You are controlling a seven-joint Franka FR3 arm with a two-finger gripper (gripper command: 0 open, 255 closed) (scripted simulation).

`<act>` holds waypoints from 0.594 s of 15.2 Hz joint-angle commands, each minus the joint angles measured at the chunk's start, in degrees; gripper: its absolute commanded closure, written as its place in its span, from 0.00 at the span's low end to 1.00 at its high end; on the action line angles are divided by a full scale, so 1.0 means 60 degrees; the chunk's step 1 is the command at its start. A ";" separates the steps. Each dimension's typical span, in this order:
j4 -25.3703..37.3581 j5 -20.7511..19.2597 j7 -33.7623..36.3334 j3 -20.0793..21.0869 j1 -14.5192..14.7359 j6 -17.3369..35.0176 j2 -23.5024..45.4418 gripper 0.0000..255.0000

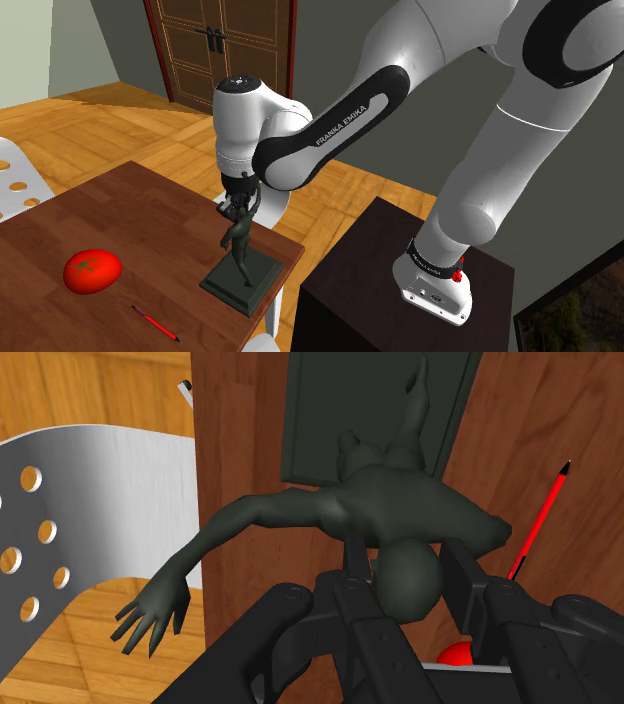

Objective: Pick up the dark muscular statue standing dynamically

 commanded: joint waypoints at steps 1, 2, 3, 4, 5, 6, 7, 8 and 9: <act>-0.0002 -0.0001 0.0000 0.0001 0.0001 -0.0001 0.0007 1.00; -0.0002 0.0000 -0.0001 0.0001 0.0001 -0.0001 0.0007 1.00; -0.0021 -0.0004 0.0010 0.0004 0.0003 0.0019 0.0007 1.00; 0.0023 0.0092 -0.0068 0.0000 0.0008 -0.0107 -0.0094 1.00; 0.0070 0.0185 -0.0142 -0.0005 0.0013 -0.0233 -0.0192 1.00; 0.0119 0.0272 -0.0213 -0.0011 0.0018 -0.0359 -0.0288 1.00; 0.0170 0.0354 -0.0280 -0.0019 0.0024 -0.0487 -0.0381 1.00; 0.0223 0.0432 -0.0344 -0.0029 0.0031 -0.0615 -0.0472 1.00; 0.0279 0.0506 -0.0405 -0.0040 0.0037 -0.0743 -0.0560 1.00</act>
